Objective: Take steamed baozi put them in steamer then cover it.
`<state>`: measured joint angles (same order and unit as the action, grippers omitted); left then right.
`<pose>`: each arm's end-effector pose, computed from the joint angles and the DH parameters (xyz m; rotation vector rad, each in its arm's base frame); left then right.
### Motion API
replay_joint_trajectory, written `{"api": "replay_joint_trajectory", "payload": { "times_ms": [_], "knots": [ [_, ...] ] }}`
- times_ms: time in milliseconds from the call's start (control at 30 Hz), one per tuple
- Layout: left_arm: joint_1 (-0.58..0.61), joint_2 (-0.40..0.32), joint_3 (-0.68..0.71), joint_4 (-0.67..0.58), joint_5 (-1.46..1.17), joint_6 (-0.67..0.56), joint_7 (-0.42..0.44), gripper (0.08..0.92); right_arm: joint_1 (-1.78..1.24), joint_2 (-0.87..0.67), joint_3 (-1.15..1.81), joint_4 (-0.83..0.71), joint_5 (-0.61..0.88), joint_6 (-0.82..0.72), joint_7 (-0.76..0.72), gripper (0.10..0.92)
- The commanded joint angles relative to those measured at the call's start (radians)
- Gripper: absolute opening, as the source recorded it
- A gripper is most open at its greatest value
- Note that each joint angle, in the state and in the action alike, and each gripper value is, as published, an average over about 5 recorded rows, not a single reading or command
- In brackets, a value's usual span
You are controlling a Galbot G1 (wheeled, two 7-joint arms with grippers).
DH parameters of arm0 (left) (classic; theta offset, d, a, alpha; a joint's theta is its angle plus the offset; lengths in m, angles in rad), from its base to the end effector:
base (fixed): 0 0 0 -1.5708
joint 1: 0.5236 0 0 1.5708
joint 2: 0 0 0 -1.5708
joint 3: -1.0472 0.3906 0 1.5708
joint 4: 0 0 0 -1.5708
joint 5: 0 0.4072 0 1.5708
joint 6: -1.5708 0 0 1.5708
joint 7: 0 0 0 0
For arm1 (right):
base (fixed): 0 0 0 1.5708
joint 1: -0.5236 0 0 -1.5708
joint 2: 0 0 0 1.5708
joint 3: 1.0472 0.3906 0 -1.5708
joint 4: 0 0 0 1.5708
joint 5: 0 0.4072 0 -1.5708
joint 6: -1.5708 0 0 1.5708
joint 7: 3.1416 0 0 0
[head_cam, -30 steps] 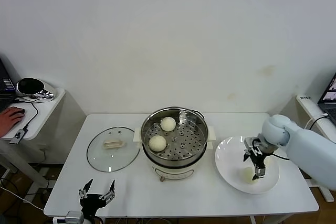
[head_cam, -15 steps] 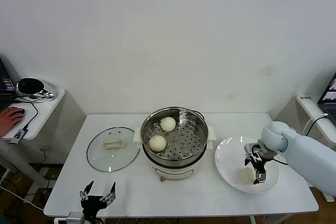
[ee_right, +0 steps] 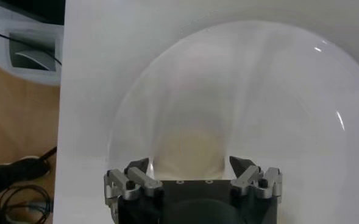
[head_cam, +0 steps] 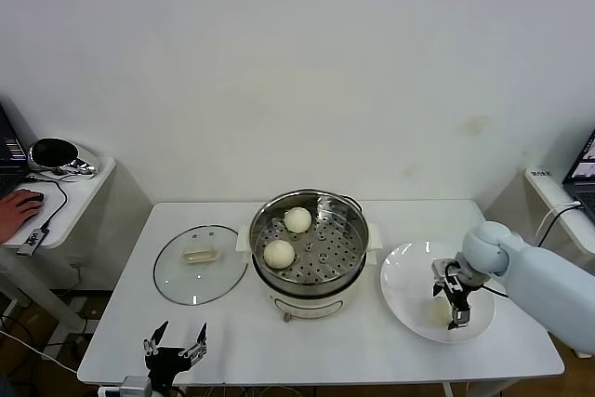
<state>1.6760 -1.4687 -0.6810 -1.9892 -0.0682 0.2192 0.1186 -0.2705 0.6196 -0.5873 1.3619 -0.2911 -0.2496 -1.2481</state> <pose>0.1689 0.0810 -0.3925 -0.0190 -2.7184 -0.0885 0.5232 -0.1794 -0.2801 1.2880 -1.1848 1.2808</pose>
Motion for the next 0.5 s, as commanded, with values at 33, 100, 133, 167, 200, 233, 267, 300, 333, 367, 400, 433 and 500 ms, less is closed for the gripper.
{"api": "replay_joint_trajectory", "payload": {
  "times_ms": [33, 100, 133, 167, 200, 233, 267, 300, 333, 367, 400, 433, 500],
  "knots": [
    [0.000, 0.000, 0.003, 0.001, 0.001, 0.000, -0.001, 0.823, -0.006, -0.008, 0.014, 0.004, 0.003, -0.007, 0.014, 0.708],
    [-0.001, 0.000, 0.006, 0.002, 0.002, 0.000, -0.001, 0.823, -0.002, -0.016, 0.016, 0.007, 0.008, -0.008, 0.014, 0.667],
    [-0.001, 0.000, 0.008, 0.002, 0.003, 0.000, -0.001, 0.823, 0.001, -0.019, 0.016, 0.008, 0.011, -0.009, 0.015, 0.653],
    [-0.002, 0.000, 0.010, 0.002, 0.004, 0.000, -0.001, 0.823, 0.005, -0.022, 0.016, 0.010, 0.014, -0.009, 0.015, 0.645],
    [-0.002, 0.000, 0.012, 0.002, 0.005, 0.000, -0.001, 0.823, 0.010, -0.026, 0.016, 0.013, 0.017, -0.010, 0.014, 0.635],
    [-0.002, 0.000, 0.015, 0.002, 0.006, 0.000, -0.001, 0.823, 0.017, -0.030, 0.016, 0.016, 0.021, -0.010, 0.014, 0.629],
    [-0.003, 0.000, 0.018, 0.001, 0.007, 0.000, -0.001, 0.823, 0.026, -0.035, 0.015, 0.019, 0.027, -0.012, 0.014, 0.623],
    [-0.003, -0.001, 0.020, 0.000, 0.007, 0.000, -0.001, 0.823, 0.037, -0.041, 0.013, 0.023, 0.033, -0.013, 0.013, 0.616],
    [-0.004, -0.001, 0.022, -0.001, 0.008, -0.001, -0.001, 0.823, 0.049, -0.046, 0.011, 0.027, 0.040, -0.014, 0.013, 0.611],
    [-0.004, -0.001, 0.025, -0.002, 0.009, -0.001, -0.002, 0.823, 0.068, -0.053, 0.005, 0.032, 0.050, -0.016, 0.012, 0.608],
    [-0.005, -0.001, 0.028, -0.002, 0.011, -0.001, -0.002, 0.823, 0.088, -0.058, -0.001, 0.036, 0.059, -0.017, 0.011, 0.604],
    [-0.005, 0.000, 0.030, -0.003, 0.013, -0.001, -0.002, 0.823, 0.111, -0.064, -0.007, 0.041, 0.069, -0.017, 0.008, 0.602],
    [-0.004, 0.003, 0.036, -0.006, 0.019, -0.001, -0.002, 0.823, 0.173, -0.075, -0.025, 0.051, 0.100, -0.018, 0.000, 0.597]
  ]
}}
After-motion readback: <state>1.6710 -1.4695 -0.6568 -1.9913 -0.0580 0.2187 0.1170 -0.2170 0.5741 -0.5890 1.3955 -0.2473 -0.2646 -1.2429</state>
